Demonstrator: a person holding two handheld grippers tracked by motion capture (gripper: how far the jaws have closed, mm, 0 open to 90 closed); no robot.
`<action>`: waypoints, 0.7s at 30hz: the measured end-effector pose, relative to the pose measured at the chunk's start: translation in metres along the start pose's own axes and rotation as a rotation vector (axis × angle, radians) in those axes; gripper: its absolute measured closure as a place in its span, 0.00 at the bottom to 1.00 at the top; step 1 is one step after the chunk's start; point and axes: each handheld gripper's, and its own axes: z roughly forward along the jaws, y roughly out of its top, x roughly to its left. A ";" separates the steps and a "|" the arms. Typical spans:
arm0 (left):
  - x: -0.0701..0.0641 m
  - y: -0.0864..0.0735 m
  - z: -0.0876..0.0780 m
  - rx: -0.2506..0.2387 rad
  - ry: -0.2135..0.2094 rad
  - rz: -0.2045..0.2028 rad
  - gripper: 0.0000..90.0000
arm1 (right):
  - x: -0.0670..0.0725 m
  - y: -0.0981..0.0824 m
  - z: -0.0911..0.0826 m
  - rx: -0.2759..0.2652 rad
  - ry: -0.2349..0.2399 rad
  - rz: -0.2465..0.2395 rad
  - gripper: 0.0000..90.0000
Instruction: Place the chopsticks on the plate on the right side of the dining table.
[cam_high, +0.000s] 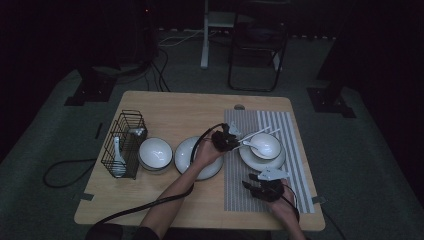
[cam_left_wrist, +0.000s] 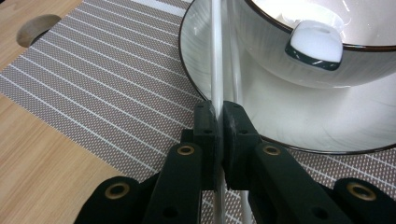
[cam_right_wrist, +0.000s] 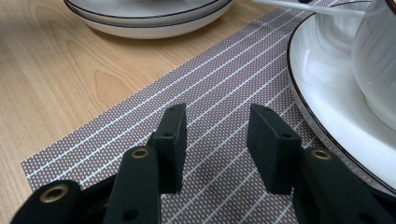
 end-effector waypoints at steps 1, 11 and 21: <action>0.000 0.000 0.001 0.001 0.001 0.001 0.95 | 0.000 0.000 0.000 -0.001 -0.001 0.000 0.64; -0.003 0.002 0.006 0.002 -0.005 -0.004 0.95 | 0.000 0.000 0.000 0.001 -0.003 -0.001 0.64; -0.001 0.004 0.007 -0.001 -0.001 -0.022 0.95 | 0.001 -0.001 0.001 0.008 -0.001 -0.003 0.64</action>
